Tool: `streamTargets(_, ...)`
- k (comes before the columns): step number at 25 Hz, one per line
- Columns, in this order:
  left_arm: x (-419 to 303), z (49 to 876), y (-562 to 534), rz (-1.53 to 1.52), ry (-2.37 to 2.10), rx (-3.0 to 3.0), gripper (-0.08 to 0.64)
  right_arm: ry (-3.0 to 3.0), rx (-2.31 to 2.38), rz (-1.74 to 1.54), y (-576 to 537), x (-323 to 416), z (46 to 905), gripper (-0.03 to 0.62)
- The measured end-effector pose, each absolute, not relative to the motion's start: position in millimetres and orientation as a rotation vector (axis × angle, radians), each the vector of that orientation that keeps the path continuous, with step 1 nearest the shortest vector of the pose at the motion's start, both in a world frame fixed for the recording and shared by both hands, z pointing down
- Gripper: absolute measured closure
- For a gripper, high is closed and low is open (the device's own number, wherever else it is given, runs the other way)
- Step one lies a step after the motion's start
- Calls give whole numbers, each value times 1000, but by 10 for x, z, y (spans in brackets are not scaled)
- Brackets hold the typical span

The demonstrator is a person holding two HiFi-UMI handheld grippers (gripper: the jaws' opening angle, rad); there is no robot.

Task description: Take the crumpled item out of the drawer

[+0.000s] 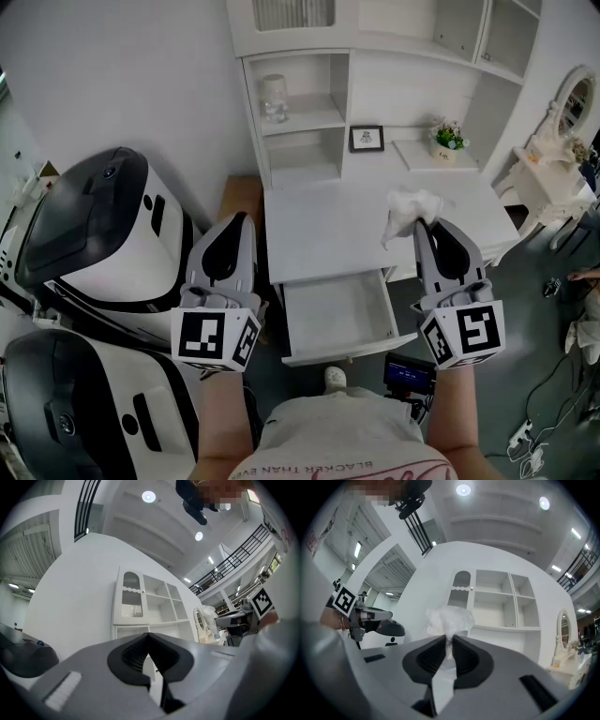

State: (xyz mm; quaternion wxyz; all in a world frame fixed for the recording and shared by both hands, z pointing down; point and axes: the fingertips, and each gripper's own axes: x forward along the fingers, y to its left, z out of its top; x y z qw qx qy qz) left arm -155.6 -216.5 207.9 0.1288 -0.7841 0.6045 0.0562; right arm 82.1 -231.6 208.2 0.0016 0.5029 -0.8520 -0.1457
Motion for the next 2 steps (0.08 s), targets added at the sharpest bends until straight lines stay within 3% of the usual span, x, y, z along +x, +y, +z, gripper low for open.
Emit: streamTargets(2,-1583,2081,-2169,166,1767,-2277,552,-2675,1577,-454,-2326,802,2094,541)
